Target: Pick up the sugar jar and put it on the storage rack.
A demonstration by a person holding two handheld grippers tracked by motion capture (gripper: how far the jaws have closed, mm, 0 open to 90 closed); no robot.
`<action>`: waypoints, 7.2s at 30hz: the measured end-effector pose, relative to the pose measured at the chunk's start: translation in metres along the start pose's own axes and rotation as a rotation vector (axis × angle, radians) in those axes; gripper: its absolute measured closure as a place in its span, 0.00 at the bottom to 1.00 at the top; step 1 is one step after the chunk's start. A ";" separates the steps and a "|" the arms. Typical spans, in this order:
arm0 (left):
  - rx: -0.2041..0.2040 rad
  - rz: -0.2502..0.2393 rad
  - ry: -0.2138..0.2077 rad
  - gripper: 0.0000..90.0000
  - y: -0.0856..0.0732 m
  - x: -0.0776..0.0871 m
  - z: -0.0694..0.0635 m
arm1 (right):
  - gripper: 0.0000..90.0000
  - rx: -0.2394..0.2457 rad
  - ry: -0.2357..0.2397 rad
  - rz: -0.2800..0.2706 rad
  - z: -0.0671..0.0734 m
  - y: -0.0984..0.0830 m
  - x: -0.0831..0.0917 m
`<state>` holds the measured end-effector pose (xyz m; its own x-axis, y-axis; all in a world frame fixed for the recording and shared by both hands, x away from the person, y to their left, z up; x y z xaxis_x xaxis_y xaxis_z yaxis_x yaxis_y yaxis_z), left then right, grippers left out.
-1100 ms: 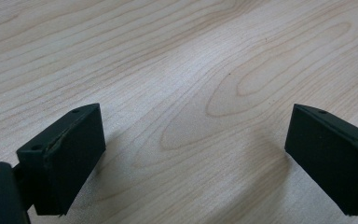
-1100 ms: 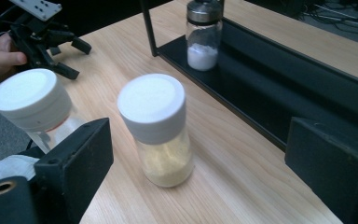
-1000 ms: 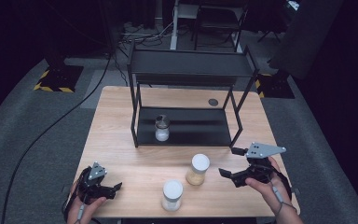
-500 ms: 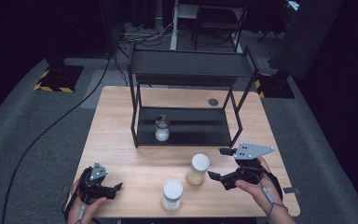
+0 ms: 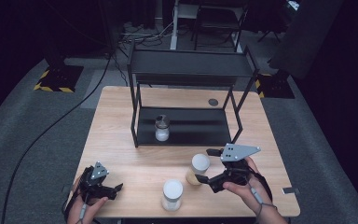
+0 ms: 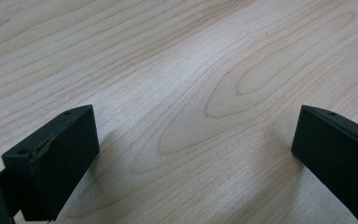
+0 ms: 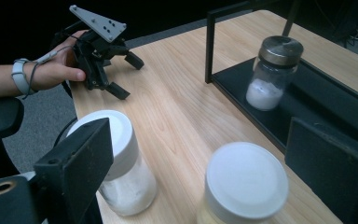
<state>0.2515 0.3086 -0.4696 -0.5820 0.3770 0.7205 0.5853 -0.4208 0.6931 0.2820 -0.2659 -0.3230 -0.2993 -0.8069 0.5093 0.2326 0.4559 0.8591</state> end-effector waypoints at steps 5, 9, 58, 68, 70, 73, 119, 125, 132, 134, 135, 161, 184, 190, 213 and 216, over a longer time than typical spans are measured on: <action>-0.012 0.001 -0.011 0.00 0.000 0.000 0.001 | 0.09 0.003 0.008 -0.003 0.004 0.003 -0.006; -0.018 0.002 -0.016 0.00 0.000 0.000 0.001 | 0.09 0.010 0.016 -0.011 0.008 0.006 -0.009; -0.033 0.000 -0.028 0.00 0.001 -0.001 0.002 | 0.09 0.047 0.121 0.044 0.045 -0.012 -0.076; -0.033 0.000 -0.028 0.00 0.001 -0.001 0.002 | 0.20 0.061 0.137 0.093 0.042 -0.020 -0.089; -0.032 0.000 -0.029 0.00 0.001 -0.001 0.002 | 0.22 0.069 0.139 0.106 0.041 -0.021 -0.092; -0.032 0.000 -0.028 0.00 0.001 -0.001 0.002 | 0.25 0.073 0.142 0.129 0.041 -0.021 -0.096; -0.033 0.000 -0.028 0.00 0.001 -0.001 0.002 | 0.37 0.129 0.111 0.085 0.011 0.046 -0.064; -0.033 0.000 -0.028 0.00 0.001 -0.001 0.002 | 0.37 0.119 0.108 0.079 0.003 0.054 -0.063; -0.033 0.000 -0.028 0.00 0.001 -0.001 0.002 | 0.37 0.104 0.093 0.066 -0.009 0.063 -0.065; -0.033 0.000 -0.028 0.00 0.001 -0.001 0.002 | 0.37 0.094 0.086 0.065 -0.013 0.066 -0.066; -0.033 0.000 -0.028 0.00 0.001 -0.001 0.002 | 0.37 0.092 0.082 0.063 -0.016 0.067 -0.066; -0.032 0.000 -0.028 0.00 0.001 -0.001 0.002 | 0.37 0.026 -0.067 0.061 -0.063 0.082 -0.079; -0.030 0.000 -0.028 0.00 0.001 -0.001 0.002 | 0.37 -0.031 -0.175 0.085 -0.107 0.074 -0.106; -0.031 0.001 -0.028 0.00 0.001 -0.001 0.002 | 0.37 -0.058 -0.184 0.104 -0.118 0.066 -0.117; -0.029 0.001 -0.028 0.00 0.001 -0.001 0.002 | 0.37 -0.111 -0.219 0.140 -0.133 0.047 -0.147; -0.032 0.002 -0.029 0.00 0.001 -0.001 0.002 | 0.37 -0.131 -0.224 0.128 -0.135 0.044 -0.147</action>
<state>0.2541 0.3093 -0.4694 -0.5638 0.3999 0.7226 0.5680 -0.4473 0.6908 0.4607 -0.1780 -0.3665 -0.4531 -0.6361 0.6246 0.3952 0.4847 0.7803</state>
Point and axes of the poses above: each handheld gripper's, and its own axes: x roughly backward along the jaws, y roughly out of its top, z roughly to its left, the point moved 3 cm from there along -x, roughly forward along the jaws, and after that the axes turned 3 degrees about y, right-handed, at the moved point
